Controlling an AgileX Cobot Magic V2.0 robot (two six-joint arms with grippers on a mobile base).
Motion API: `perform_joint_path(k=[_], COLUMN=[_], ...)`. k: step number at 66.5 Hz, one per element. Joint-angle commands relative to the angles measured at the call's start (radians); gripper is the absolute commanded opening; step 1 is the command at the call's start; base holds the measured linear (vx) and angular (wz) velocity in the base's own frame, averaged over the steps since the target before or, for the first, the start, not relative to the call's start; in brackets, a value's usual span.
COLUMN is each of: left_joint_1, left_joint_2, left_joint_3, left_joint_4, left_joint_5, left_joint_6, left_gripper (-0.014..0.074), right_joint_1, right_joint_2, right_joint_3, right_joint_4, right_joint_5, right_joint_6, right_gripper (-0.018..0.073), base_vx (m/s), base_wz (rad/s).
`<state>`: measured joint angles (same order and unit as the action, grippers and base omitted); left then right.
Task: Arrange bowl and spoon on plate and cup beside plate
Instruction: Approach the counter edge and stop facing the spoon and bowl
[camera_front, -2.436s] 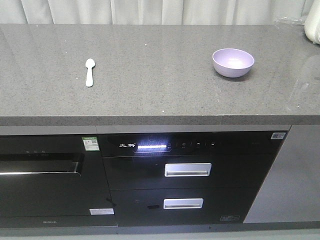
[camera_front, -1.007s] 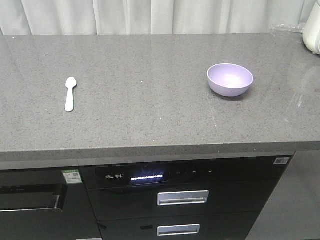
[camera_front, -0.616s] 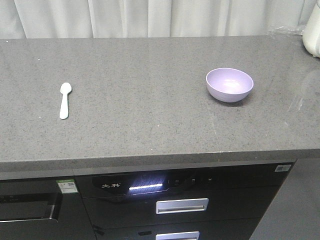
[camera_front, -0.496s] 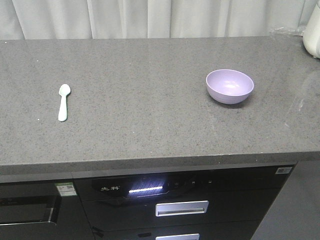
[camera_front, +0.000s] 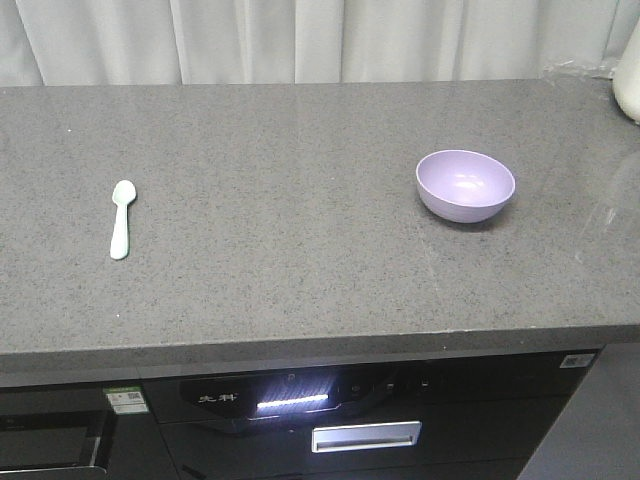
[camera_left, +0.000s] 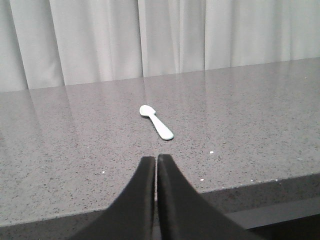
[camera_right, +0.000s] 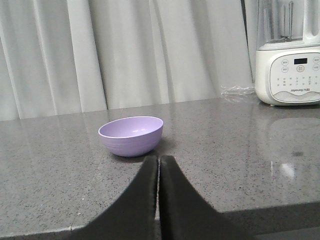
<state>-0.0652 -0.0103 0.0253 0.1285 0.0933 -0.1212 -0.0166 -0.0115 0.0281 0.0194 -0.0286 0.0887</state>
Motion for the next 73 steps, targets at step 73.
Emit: perform_joint_path(k=[73], left_joint_1=[0.000], left_joint_2=[0.005], left_joint_3=[-0.007], left_joint_4=[-0.001], left_joint_5=[-0.075], left_joint_6=[-0.007], left_gripper=[-0.0006], right_joint_1=[-0.005], right_joint_2=[-0.010], right_joint_3=[0.003], right_joint_4=[-0.004], right_joint_5=[-0.078], right_joint_6=[-0.009], right_gripper=[-0.0003], base_vx=[0.06], base_wz=[0.02])
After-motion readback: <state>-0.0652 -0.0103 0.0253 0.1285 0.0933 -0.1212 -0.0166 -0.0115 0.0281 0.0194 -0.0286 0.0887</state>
